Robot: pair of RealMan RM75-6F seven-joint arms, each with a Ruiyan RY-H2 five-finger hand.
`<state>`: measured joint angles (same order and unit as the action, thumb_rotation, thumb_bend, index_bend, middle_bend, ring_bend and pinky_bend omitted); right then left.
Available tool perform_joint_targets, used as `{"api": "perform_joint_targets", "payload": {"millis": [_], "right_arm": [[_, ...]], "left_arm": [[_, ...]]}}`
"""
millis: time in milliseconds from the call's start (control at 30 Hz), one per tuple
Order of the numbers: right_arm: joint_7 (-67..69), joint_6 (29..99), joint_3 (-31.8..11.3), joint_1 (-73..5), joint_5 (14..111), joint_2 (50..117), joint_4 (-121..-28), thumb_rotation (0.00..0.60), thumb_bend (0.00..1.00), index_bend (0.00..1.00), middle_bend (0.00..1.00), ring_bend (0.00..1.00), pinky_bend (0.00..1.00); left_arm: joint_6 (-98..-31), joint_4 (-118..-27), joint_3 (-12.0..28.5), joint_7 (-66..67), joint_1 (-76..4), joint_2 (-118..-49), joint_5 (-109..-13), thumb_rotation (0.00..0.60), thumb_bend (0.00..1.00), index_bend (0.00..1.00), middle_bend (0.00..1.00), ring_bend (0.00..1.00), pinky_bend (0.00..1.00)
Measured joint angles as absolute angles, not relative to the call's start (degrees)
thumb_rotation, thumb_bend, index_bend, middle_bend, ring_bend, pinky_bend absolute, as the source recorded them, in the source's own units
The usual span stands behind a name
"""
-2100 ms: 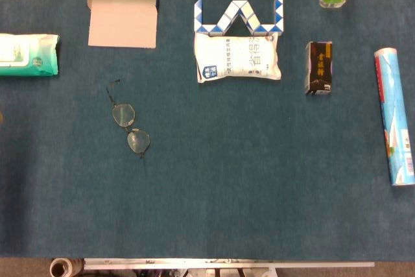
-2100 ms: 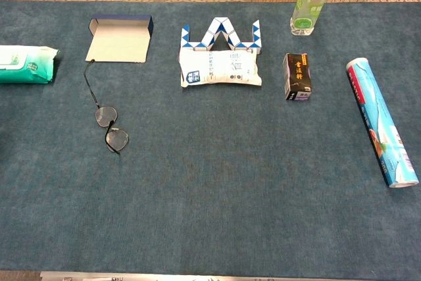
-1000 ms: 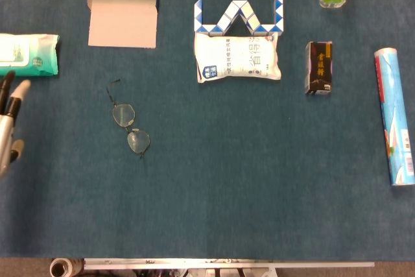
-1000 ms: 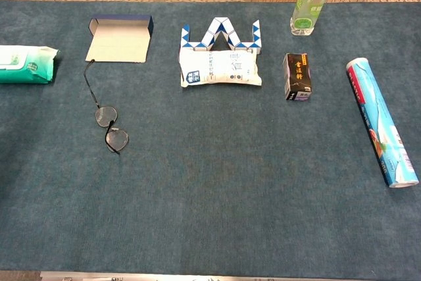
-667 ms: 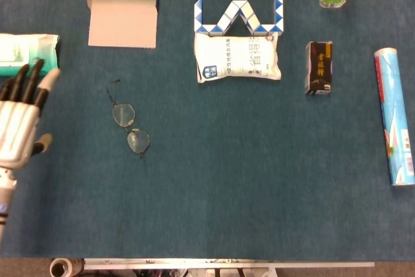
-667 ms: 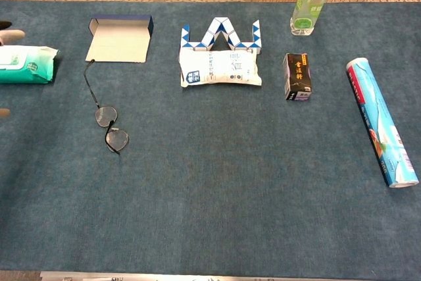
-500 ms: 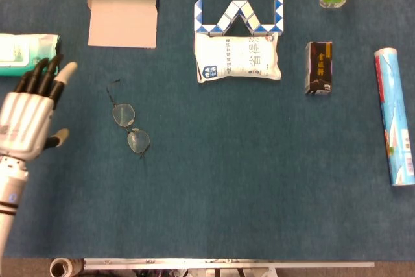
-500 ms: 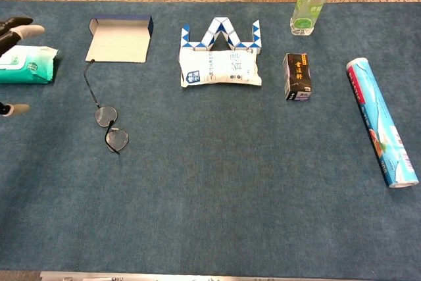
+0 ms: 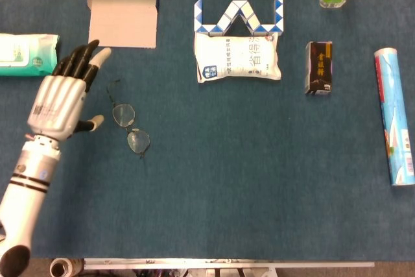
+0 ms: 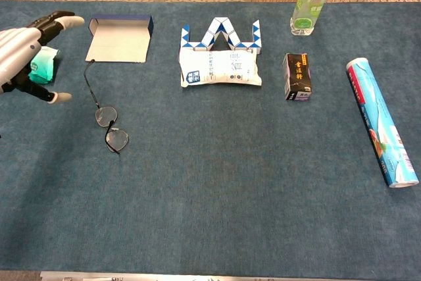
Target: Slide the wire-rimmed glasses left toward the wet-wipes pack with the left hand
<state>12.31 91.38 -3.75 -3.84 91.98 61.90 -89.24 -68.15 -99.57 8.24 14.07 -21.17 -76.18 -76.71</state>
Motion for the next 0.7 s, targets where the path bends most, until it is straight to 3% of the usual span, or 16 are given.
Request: {"api": "perform_joint_targets", "payload": {"millis": [700], "right_arm": [[13.6, 91.6, -4.1, -3.7, 91.4, 61.5, -89.0, 0.600, 0.16, 0.62, 0.34, 0.11, 0.28]], "left_arm": [[-63.3, -95.0, 10.8, 20.3, -28.8, -83.8, -68.5, 0.600, 0.03, 0.01, 0.00, 0.00, 0.13]]}}
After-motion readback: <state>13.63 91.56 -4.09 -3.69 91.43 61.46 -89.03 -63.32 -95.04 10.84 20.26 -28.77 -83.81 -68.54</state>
